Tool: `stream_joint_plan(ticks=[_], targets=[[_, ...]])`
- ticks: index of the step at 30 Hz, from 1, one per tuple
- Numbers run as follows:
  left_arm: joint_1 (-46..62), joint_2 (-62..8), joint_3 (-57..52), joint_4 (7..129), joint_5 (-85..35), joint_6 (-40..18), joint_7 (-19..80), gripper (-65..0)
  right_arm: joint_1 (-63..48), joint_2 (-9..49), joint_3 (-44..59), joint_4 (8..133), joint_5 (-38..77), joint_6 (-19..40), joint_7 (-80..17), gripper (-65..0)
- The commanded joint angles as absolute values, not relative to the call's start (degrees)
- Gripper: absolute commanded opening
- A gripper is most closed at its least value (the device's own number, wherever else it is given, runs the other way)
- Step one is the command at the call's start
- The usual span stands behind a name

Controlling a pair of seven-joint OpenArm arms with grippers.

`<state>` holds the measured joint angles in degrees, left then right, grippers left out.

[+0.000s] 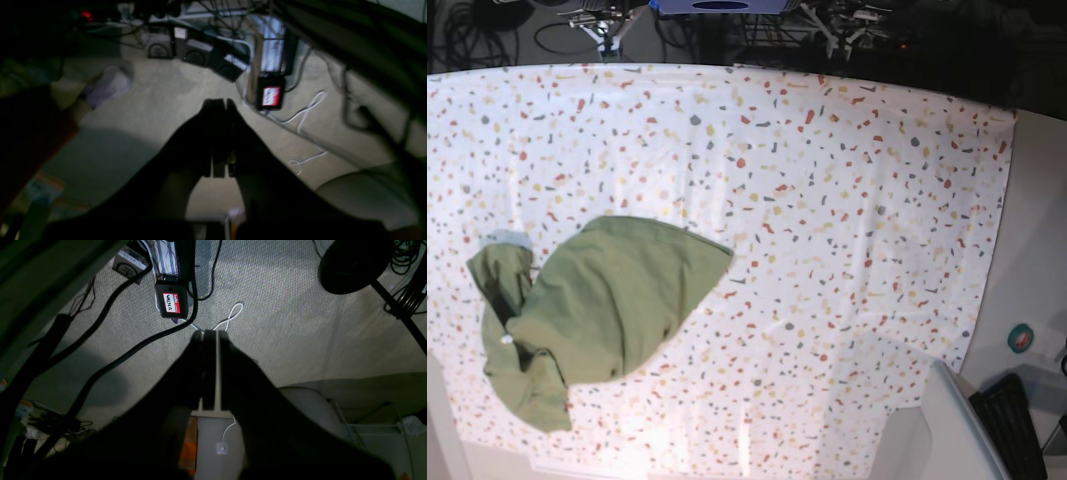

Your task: Layout the t-shirt on the table in an organized manner, then fold the t-shirt properly

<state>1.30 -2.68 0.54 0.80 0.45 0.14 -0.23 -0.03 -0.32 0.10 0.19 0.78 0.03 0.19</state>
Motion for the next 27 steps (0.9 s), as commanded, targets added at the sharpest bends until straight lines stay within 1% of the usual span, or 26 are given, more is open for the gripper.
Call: stream_joint_plan(ticks=[1, 10, 13, 15, 20, 23, 24, 25, 27], targets=[[1.98, -2.77, 0.66, 0.57, 0.66, 0.4, 0.04, -64.8, -0.22, -0.13, -0.04, 0.04, 0.31, 0.31, -0.04, -65.0], [3.21, -2.95, 0.66, 1.36, 0.66, 0.4, 0.04, -64.8, 0.31, -0.31, 0.22, 0.13, 0.4, 0.31, -0.04, -65.0], [2.59, -2.59, 0.48, 1.54, 0.66, 0.4, 0.04, -64.8, -0.04, -1.19, 0.22, 0.13, 0.48, 0.31, 0.04, -65.0], [2.59, -2.42, -0.04, 3.82, 0.04, 0.4, -0.04, -65.0, -0.92, -1.19, 0.22, 0.13, 0.48, 0.31, 0.04, -65.0], [7.34, -1.71, 0.57, 12.7, 0.13, 0.4, -0.04, -65.0, -1.54, -1.1, 0.22, 0.75, 0.48, 0.31, 0.04, -65.0], [7.96, -2.86, 0.4, 13.23, 0.13, 0.4, 0.22, -64.7, -2.42, -1.1, 0.22, 2.07, 0.48, 0.31, 0.04, -64.7], [7.96, -3.12, 0.04, 13.23, 0.04, 0.4, 0.13, -64.7, -2.59, -1.1, 0.22, 2.33, 0.48, 0.31, -0.13, -63.6], [7.96, -3.3, 0.04, 13.23, 0.04, 0.4, 0.13, -64.5, -2.59, -1.1, 0.22, 2.33, 0.48, 0.31, -0.31, -60.0], [8.22, -3.3, -0.04, 13.23, 0.04, 0.4, 0.04, -64.5, -2.77, -1.1, 0.22, 2.15, 0.48, 0.4, -0.31, -46.7]])
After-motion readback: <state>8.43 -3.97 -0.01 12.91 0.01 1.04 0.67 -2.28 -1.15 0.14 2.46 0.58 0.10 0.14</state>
